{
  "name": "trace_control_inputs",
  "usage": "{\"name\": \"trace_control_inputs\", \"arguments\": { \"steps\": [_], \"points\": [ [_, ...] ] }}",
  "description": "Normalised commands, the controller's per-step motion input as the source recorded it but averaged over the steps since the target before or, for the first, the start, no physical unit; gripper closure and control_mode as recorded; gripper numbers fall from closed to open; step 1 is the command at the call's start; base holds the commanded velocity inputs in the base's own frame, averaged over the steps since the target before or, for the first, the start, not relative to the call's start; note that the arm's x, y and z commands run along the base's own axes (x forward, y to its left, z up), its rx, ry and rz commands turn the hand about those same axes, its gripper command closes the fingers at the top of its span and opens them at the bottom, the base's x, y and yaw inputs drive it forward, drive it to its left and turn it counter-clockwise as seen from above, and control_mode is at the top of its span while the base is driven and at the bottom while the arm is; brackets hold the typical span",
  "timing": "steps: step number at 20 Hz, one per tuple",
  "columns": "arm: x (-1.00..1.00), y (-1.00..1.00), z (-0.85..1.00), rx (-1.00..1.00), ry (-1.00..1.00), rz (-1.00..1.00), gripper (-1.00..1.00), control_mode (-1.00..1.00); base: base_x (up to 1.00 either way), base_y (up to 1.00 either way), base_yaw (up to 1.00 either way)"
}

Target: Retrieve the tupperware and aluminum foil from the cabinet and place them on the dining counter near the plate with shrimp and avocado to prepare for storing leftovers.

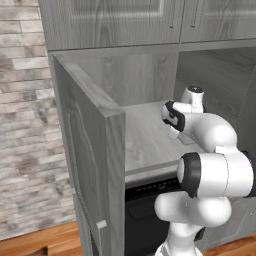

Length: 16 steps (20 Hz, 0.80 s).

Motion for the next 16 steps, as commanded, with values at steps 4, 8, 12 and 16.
{"name": "trace_control_inputs", "arguments": {
  "steps": [4, 8, 12, 16],
  "points": [
    [0.09, -0.07, -0.06, 0.00, 0.08, 0.00, -1.00, -1.00, 0.00, 0.00, 0.00],
    [0.01, -0.18, -0.14, 0.00, 0.06, -0.01, -1.00, -1.00, 0.00, 0.00, 0.00],
    [0.00, -0.19, -0.32, 0.00, 0.04, -0.01, -1.00, -1.00, 0.00, 0.00, 0.00],
    [0.00, -0.05, -0.43, 0.00, 0.00, -0.01, 1.00, -1.00, 0.00, 0.00, 0.00]
  ]
}}
